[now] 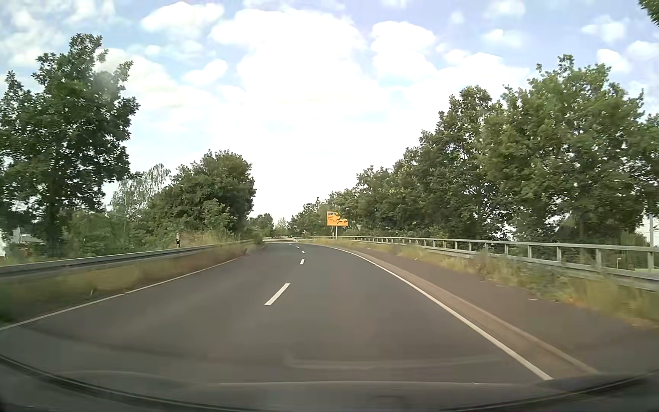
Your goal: Follow the waypoints while adhering to traffic rules and regulations
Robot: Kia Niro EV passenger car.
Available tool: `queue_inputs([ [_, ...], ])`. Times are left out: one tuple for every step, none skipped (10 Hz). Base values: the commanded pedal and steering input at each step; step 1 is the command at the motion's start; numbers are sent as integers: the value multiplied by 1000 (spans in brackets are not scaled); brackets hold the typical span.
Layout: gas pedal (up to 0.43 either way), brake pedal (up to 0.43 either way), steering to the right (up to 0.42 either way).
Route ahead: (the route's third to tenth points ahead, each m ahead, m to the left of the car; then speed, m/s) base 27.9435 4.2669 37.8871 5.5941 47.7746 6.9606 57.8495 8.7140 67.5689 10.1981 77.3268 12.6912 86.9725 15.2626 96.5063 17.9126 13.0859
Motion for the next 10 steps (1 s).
queue_inputs([
  [110,30,-17],
  [110,30,-18],
  [118,30,-19],
  [118,30,-19],
  [118,30,-19],
  [118,30,-19],
  [118,30,-19],
  [118,30,-19],
  [118,30,-17],
  [130,30,-16],
])
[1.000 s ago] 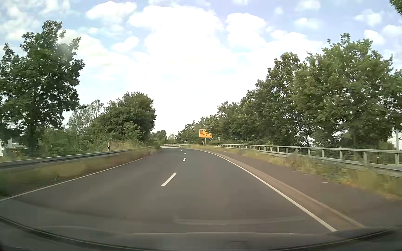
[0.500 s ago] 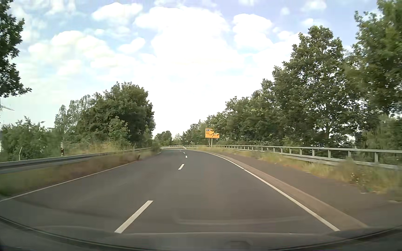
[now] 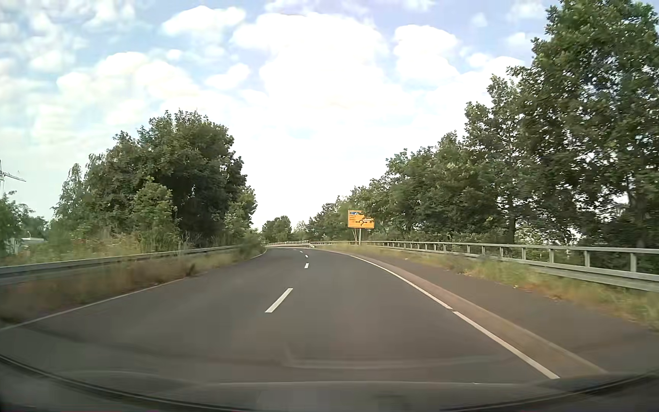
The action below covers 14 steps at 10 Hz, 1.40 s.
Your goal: Follow the waypoints while adhering to traffic rules and regulations
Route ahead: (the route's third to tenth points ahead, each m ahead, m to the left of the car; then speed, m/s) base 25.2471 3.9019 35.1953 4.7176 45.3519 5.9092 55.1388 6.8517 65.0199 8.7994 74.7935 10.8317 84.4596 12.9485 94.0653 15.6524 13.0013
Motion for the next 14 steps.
queue_inputs([
  [130,30,-14],
  [130,30,-14],
  [130,30,-14],
  [130,30,-14],
  [130,30,-14],
  [130,24,-14],
  [130,30,-14],
  [130,30,-14],
  [130,30,-14],
  [130,30,-14],
  [130,30,-14],
  [130,30,-14],
  [130,30,-14],
  [130,30,-14],
])
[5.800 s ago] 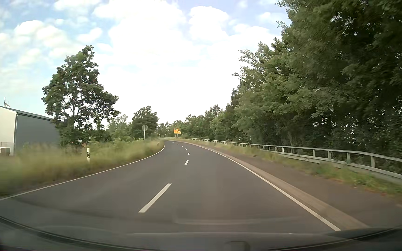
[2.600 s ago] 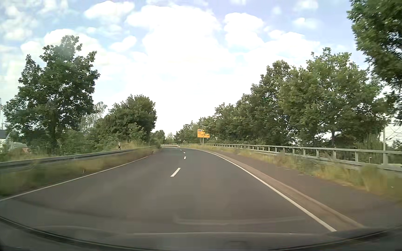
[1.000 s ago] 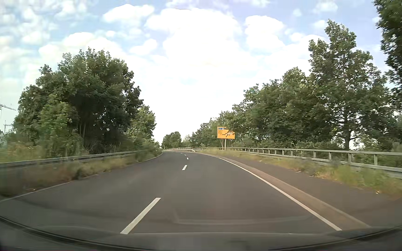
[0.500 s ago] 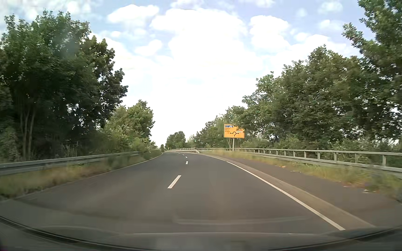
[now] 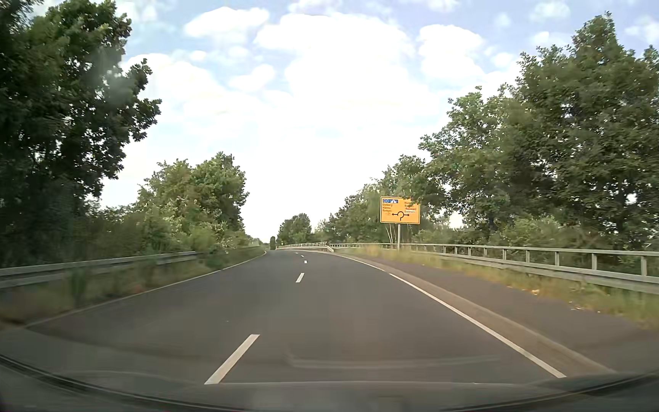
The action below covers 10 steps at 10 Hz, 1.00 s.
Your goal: Follow the waypoints while adhering to traffic rules and regulations
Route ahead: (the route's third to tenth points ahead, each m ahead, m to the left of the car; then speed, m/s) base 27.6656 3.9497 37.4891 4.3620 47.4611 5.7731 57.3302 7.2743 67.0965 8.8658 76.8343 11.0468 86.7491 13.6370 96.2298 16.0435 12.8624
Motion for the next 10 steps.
queue_inputs([
  [130,30,-14],
  [130,30,-14],
  [130,30,-14],
  [130,30,-14],
  [130,30,-14],
  [130,30,-14],
  [130,30,-14],
  [130,30,-14],
  [130,30,-14],
  [130,30,-14],
])
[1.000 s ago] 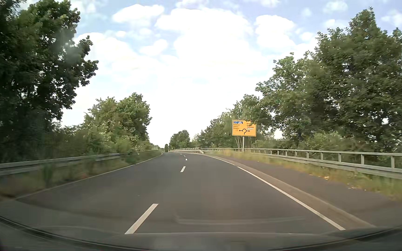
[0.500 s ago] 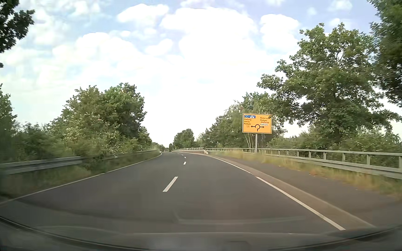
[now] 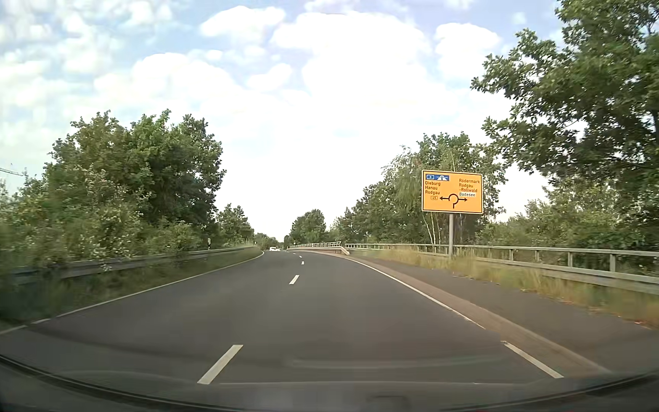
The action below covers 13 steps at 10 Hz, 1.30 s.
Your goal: Follow the waypoints while adhering to traffic rules and regulations
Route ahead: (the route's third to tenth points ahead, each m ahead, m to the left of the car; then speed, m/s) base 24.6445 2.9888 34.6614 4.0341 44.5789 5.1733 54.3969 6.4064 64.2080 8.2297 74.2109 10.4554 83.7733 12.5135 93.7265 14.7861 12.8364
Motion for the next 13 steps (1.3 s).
queue_inputs([
  [138,30,-15],
  [138,30,-16],
  [138,30,-18],
  [138,30,-19],
  [138,30,-19],
  [138,30,-19],
  [138,30,-19],
  [138,30,-18],
  [138,30,-18],
  [138,30,-18],
  [138,30,-17],
  [138,30,-17],
  [138,30,-17],
])
